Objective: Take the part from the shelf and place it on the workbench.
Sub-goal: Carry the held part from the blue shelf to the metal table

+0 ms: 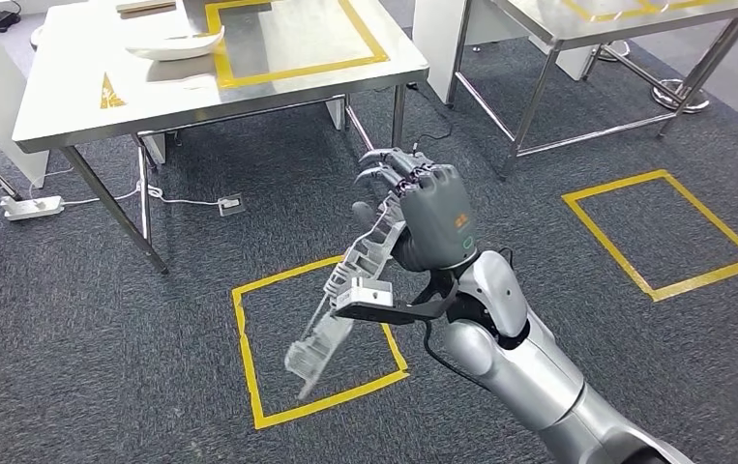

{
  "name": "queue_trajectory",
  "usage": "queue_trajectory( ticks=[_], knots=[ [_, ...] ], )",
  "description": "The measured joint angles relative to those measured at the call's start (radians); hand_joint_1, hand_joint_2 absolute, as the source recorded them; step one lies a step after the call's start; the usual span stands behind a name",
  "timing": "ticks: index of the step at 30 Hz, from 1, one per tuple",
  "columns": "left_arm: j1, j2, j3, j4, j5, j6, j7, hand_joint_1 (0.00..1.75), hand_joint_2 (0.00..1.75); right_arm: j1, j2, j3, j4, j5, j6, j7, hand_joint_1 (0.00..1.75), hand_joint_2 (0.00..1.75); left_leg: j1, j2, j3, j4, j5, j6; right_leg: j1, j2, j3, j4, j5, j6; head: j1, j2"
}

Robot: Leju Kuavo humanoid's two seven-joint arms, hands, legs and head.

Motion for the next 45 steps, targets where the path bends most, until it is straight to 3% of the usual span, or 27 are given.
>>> queue_trajectory(
  ticks=[11,18,23,25,28,29,30,33,35,36,39,41,44,45],
  knots=[
    [0.000,-0.002,0.000,0.000,-0.011,-0.007,0.010,0.00,1.75,0.012,-0.004,-0.017,0.000,-0.007,-0.026,-0.012,1.75,1.75,-0.001,0.000,-0.001,0.001,0.002,0.003,-0.001,0.000,-0.002,0.000,0.003,0.006,0.000,0.000],
    [0.001,-0.002,0.000,0.000,-0.011,0.000,0.021,0.00,1.75,-0.037,-0.011,-0.015,0.003,0.003,0.078,0.006,1.75,1.75,-0.006,0.000,-0.004,0.002,0.002,0.005,-0.006,0.000,-0.003,0.000,0.006,0.011,0.000,0.000],
    [0.002,-0.003,0.017,0.000,0.008,0.015,0.023,0.00,1.75,-0.132,-0.023,-0.002,0.019,-0.032,0.143,-0.005,1.75,1.75,-0.007,-0.001,-0.006,-0.005,0.006,0.020,-0.010,-0.002,-0.006,-0.001,0.006,0.023,0.000,0.000],
    [0.002,-0.005,0.024,0.000,0.015,0.017,0.022,0.00,1.75,-0.156,-0.025,0.004,0.021,-0.043,0.146,-0.011,1.75,1.75,0.001,-0.003,0.002,-0.019,0.012,0.028,-0.011,0.010,-0.027,0.044,-0.024,0.031,0.002,0.000],
    [0.003,-0.010,0.035,0.000,0.021,0.018,0.018,0.00,1.75,-0.169,-0.033,0.015,0.024,-0.035,0.164,0.018,1.75,1.75,0.006,-0.008,0.004,-0.024,0.014,0.031,-0.019,0.031,-0.118,0.226,-0.107,0.039,0.006,0.000],
    [0.004,-0.012,0.039,0.000,0.023,0.019,0.016,0.00,1.75,-0.171,-0.038,0.018,0.026,-0.030,0.172,0.032,1.75,1.75,0.007,-0.011,0.004,-0.023,0.013,0.029,-0.022,0.032,-0.139,0.265,-0.115,0.041,0.006,0.000],
    [0.004,-0.014,0.042,0.000,0.023,0.019,0.015,0.00,1.75,-0.172,-0.043,0.022,0.028,-0.027,0.178,0.041,1.75,1.75,0.008,-0.014,0.004,-0.021,0.011,0.026,-0.024,0.032,-0.143,0.268,-0.104,0.043,0.006,0.000],
    [0.005,-0.016,0.044,0.000,0.025,0.022,0.015,0.00,1.75,-0.177,-0.054,0.027,0.031,-0.028,0.184,0.046,1.75,1.75,0.013,-0.021,0.005,-0.014,0.005,0.018,-0.029,0.032,-0.105,0.184,-0.043,0.045,0.006,0.000],
    [0.005,-0.017,0.044,0.000,0.025,0.023,0.015,0.00,1.75,-0.178,-0.055,0.028,0.031,-0.030,0.184,0.046,1.75,1.75,0.014,-0.021,0.005,-0.013,0.004,0.017,-0.029,0.032,-0.096,0.165,-0.033,0.045,0.006,0.000],
    [0.005,-0.016,0.047,0.000,0.028,0.024,0.014,0.00,1.75,-0.184,-0.058,0.029,0.032,-0.037,0.185,0.043,1.75,1.75,0.014,-0.022,0.004,-0.010,0.001,0.012,-0.029,0.034,-0.077,0.126,-0.025,0.047,0.006,0.000],
    [0.009,-0.016,0.067,0.000,0.042,0.028,0.007,0.00,1.75,-0.212,-0.069,0.039,0.042,-0.066,0.191,0.030,1.75,1.75,0.015,-0.025,0.002,-0.005,-0.011,-0.024,-0.025,0.041,-0.022,0.015,-0.004,0.021,0.007,0.000],
    [0.011,-0.016,0.073,0.000,0.043,0.029,0.005,0.00,1.75,-0.221,-0.071,0.044,0.044,-0.070,0.191,0.028,1.75,1.75,0.016,-0.018,-0.015,0.033,-0.030,-0.037,-0.025,0.040,-0.013,0.011,-0.007,-0.001,0.004,0.000],
    [0.014,-0.017,0.074,0.000,0.043,0.029,0.005,0.00,1.75,-0.227,-0.073,0.050,0.045,-0.072,0.191,0.027,1.75,1.75,0.015,-0.010,-0.119,0.221,-0.098,-0.040,-0.021,0.036,0.003,0.010,-0.021,-0.018,0.003,0.000],
    [0.015,-0.017,0.075,0.001,0.043,0.029,0.005,0.00,1.75,-0.227,-0.074,0.053,0.045,-0.074,0.191,0.027,1.75,1.75,0.015,-0.010,-0.152,0.271,-0.105,-0.039,-0.019,0.035,0.009,0.010,-0.027,-0.020,0.003,0.000]
  ],
)
